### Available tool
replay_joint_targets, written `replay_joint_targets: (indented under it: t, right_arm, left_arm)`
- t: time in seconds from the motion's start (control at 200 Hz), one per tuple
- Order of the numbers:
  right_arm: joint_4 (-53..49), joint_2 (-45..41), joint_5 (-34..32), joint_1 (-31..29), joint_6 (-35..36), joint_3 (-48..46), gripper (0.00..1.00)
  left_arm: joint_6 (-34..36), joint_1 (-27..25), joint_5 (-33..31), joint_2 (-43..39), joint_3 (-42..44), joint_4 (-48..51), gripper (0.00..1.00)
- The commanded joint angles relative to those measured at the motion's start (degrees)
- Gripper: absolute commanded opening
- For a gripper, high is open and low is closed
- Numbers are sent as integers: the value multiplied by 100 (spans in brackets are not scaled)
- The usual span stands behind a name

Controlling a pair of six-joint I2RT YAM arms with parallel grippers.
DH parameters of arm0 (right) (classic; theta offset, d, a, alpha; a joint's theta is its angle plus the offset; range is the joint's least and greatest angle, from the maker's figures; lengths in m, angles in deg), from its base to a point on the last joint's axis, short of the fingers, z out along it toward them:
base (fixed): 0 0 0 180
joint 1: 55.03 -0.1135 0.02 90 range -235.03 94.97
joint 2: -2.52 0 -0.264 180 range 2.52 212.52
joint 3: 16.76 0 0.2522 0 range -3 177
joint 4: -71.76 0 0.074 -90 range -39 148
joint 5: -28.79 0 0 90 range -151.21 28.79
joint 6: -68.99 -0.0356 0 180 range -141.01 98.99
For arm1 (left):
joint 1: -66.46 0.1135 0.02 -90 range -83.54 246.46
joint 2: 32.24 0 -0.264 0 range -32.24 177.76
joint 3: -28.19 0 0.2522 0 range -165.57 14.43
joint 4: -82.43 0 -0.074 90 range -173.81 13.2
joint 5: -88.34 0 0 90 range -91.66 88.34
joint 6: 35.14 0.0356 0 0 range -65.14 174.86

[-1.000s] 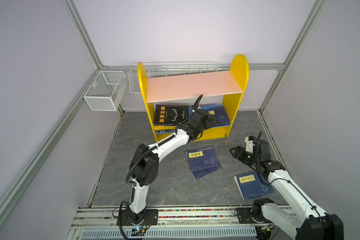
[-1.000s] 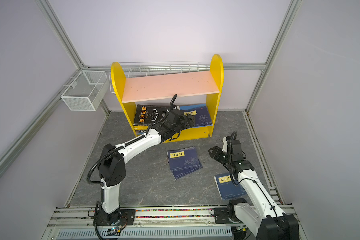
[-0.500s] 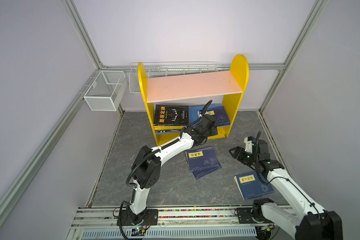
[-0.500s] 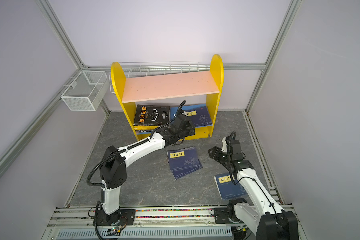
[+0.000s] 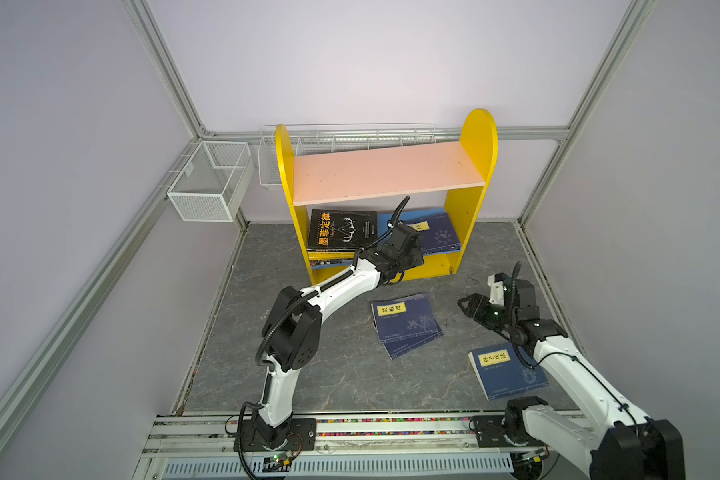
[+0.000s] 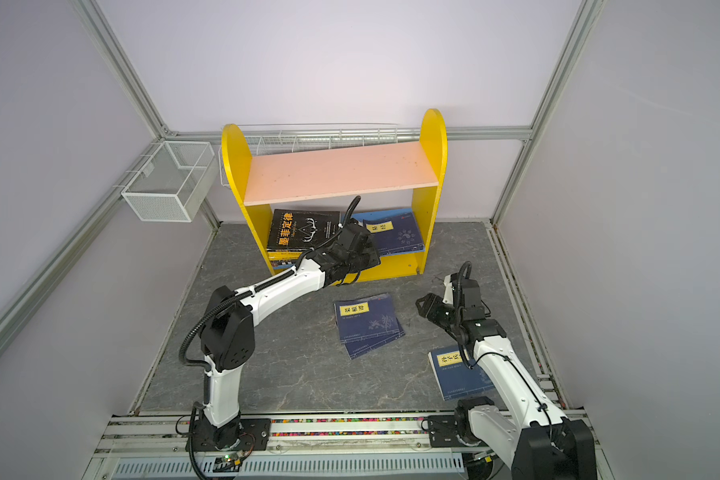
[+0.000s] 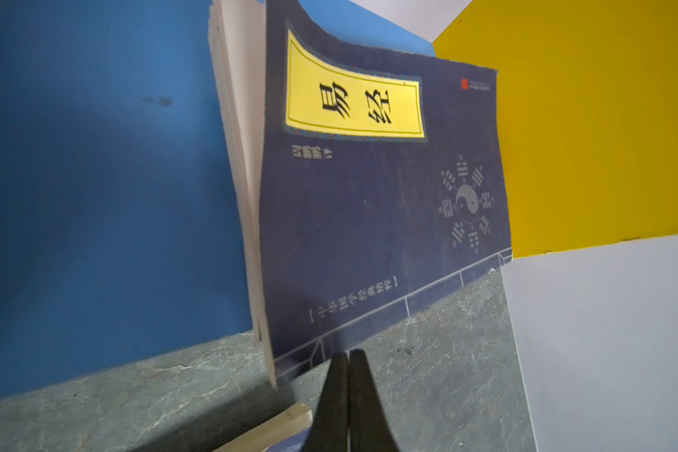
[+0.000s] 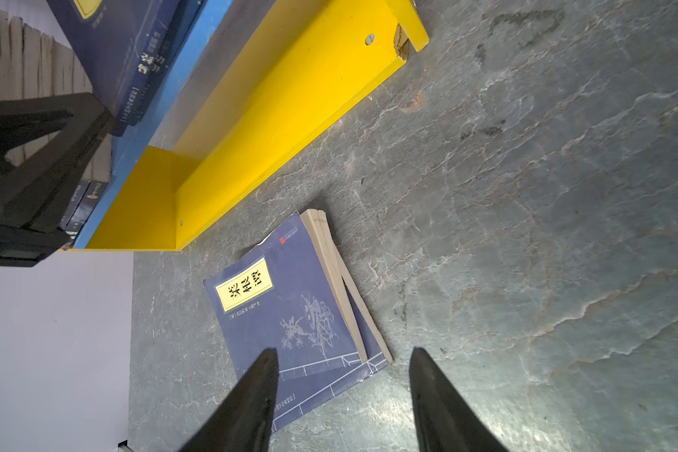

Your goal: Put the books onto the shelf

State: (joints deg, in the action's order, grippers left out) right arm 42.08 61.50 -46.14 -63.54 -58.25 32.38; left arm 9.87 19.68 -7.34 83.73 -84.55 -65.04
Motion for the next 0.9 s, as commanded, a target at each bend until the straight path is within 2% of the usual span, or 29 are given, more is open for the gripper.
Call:
replay_joint_targets:
  t: [0.0, 0.265, 0.895]
  right_arm:
    - [-29, 67, 61, -38, 93, 4, 57]
    - [-7, 114, 83, -36, 87, 4, 57]
    - [-27, 110, 59, -36, 103, 4, 57]
  left_arm:
    - [-64, -2, 137, 164, -52, 100, 0]
    - [-135, -6, 186, 205, 63, 71, 0]
    - [12, 116, -102, 311, -251, 439, 0]
